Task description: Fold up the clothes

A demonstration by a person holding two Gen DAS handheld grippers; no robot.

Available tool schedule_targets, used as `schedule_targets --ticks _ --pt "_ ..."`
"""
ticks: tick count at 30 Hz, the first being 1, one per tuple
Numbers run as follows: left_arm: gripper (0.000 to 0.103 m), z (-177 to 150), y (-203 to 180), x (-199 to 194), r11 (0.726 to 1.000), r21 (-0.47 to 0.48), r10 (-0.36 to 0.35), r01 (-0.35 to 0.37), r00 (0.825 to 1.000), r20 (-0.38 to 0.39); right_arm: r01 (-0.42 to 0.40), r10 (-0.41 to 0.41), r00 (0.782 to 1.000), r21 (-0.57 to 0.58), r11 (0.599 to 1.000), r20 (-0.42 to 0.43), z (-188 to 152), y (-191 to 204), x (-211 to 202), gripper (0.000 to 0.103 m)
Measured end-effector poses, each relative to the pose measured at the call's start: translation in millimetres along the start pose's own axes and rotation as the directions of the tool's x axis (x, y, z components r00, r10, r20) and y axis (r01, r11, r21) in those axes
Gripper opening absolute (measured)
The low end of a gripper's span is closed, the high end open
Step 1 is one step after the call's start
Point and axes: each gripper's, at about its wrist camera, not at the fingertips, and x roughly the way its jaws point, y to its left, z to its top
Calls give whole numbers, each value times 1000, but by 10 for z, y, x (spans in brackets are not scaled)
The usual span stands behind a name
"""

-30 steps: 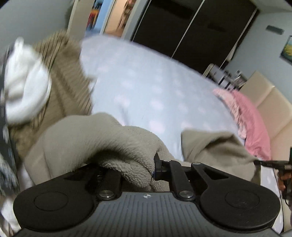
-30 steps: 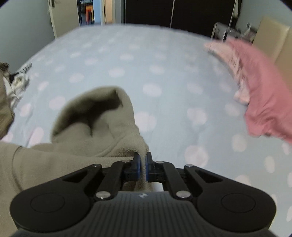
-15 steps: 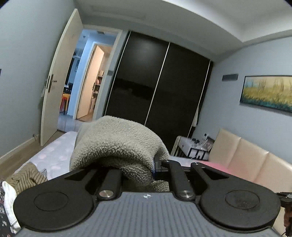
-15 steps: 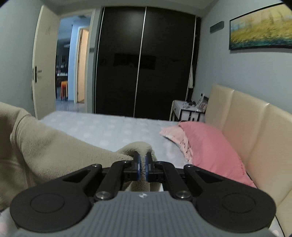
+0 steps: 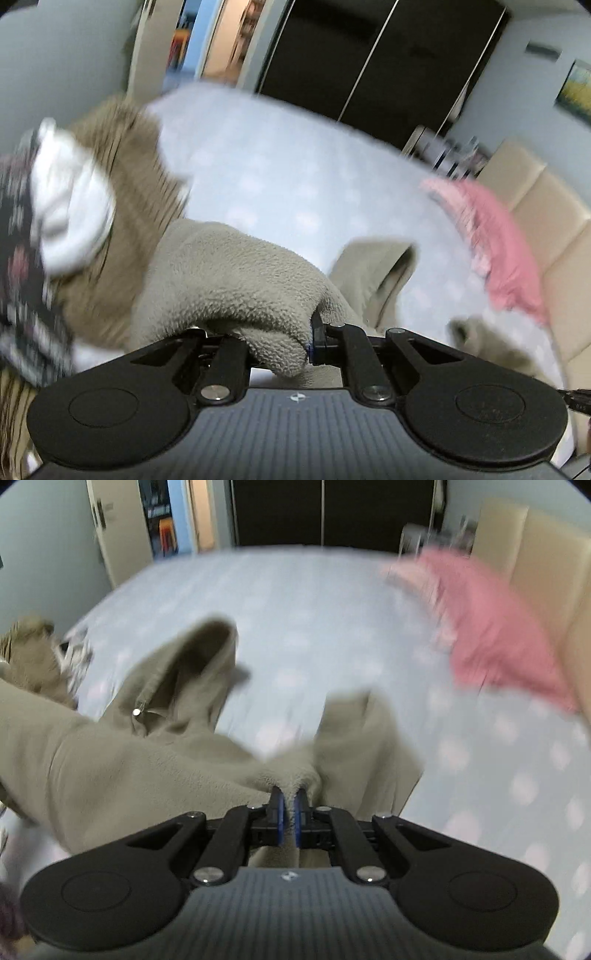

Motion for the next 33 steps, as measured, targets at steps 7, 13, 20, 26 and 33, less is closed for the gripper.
schedule_targets --ticks 7,13,20,26,33 --pt "10 -248 311 221 999 -45 14 -17 999 -50 -12 12 996 -3 1000 -86 -242 -26 347 6" --pt "13 -406 274 288 998 25 63 -60 986 -156 -26 20 977 -25 999 -213 -425 13 546 8" --pt "23 -619 244 100 997 63 54 -37 957 -285 -61 29 951 -95 994 -309 -645 129 313 26" --pt "37 -676 26 -217 989 145 28 21 943 -331 -38 -6 964 -158 987 -267 -496 164 -79 31" --pt "42 -405 -275 -461 979 180 -41 95 958 -284 -44 18 988 -172 984 -152 -26 267 -87 35"
